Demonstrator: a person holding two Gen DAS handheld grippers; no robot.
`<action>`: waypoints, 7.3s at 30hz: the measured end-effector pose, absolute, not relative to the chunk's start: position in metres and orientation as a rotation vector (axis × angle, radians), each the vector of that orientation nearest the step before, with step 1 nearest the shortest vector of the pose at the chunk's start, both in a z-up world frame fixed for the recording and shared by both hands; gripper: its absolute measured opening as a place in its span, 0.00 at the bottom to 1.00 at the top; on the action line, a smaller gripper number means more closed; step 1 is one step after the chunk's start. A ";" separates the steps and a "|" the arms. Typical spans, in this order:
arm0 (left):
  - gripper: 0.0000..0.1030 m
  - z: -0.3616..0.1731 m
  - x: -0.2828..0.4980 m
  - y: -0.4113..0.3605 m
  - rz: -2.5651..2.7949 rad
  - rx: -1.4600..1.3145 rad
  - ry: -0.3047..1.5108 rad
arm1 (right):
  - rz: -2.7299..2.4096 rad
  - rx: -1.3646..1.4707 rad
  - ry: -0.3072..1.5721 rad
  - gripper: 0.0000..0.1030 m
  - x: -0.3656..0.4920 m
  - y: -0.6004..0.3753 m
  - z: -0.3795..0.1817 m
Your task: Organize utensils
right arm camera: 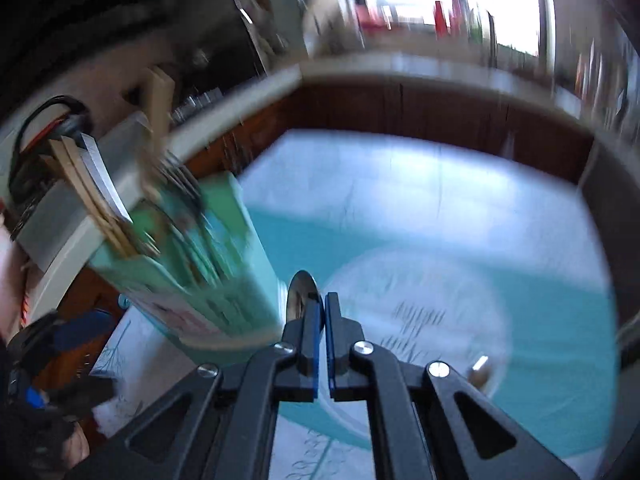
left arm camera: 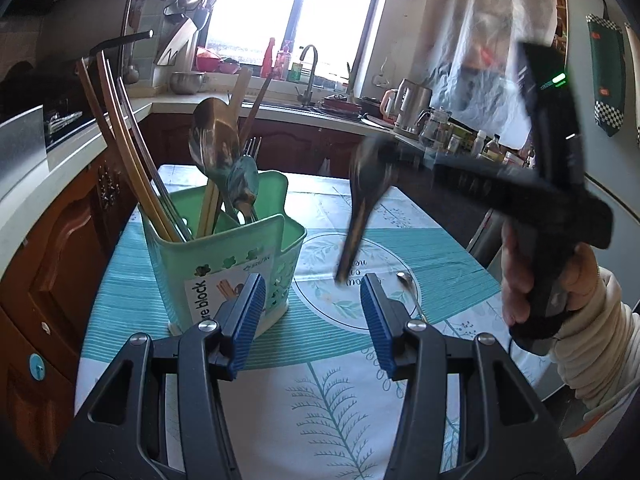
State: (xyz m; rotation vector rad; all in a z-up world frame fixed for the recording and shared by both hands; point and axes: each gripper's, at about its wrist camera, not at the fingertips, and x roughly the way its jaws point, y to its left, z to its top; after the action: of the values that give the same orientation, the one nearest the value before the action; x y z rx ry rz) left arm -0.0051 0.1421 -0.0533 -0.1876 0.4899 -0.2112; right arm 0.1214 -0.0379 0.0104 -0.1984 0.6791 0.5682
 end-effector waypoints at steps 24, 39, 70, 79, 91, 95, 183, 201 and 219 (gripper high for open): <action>0.45 -0.067 0.000 0.160 -0.187 -0.271 0.502 | 0.621 -0.469 0.253 0.05 0.085 0.028 -0.010; 0.45 -0.071 0.027 0.106 -0.249 -0.235 0.567 | 0.525 -0.078 0.667 0.18 0.104 -0.068 -0.018; 0.54 -0.102 0.101 0.061 -0.238 -0.240 0.768 | 0.233 0.095 1.286 0.25 0.204 -0.155 -0.108; 0.54 -0.099 0.093 0.069 -0.236 -0.244 0.758 | 0.153 -0.153 1.255 0.09 0.202 -0.121 -0.109; 0.54 -0.090 0.079 0.076 -0.178 -0.201 0.754 | 0.291 0.040 1.099 0.04 0.171 -0.133 -0.068; 0.54 -0.084 0.071 0.081 -0.152 -0.183 0.735 | 0.358 0.045 0.986 0.00 0.155 -0.118 -0.040; 0.54 -0.086 0.116 0.012 -0.101 0.011 0.842 | 0.409 0.322 0.916 0.00 0.159 -0.166 -0.083; 0.27 -0.097 0.403 0.025 0.282 0.074 1.235 | 0.553 0.302 0.956 0.00 0.218 -0.205 -0.033; 0.17 -0.144 0.436 0.075 0.302 -0.013 1.178 | 0.645 0.371 0.988 0.00 0.237 -0.247 -0.067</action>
State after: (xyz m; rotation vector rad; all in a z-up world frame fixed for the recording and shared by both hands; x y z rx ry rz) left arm 0.4359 0.0751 -0.1436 -0.0128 1.1784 0.3018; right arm 0.2369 -0.2473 -0.0673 0.3711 0.9884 0.6446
